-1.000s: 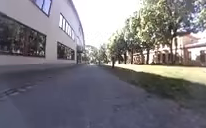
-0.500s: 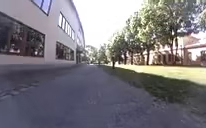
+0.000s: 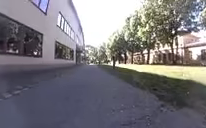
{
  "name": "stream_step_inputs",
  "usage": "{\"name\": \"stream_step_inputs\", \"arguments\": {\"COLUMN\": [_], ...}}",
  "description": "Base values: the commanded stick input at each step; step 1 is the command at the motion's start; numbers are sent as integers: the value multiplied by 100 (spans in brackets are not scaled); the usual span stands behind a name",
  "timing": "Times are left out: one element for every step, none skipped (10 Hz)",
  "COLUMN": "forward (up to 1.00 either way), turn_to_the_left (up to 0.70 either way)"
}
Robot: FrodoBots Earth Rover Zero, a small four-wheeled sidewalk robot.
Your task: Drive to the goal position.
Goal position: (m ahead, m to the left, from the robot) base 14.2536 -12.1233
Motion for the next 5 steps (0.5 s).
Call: {"name": "stream_step_inputs", "arguments": {"forward": [45,45,45,45,45], "turn_to_the_left": [0,0,0,0,0]}}
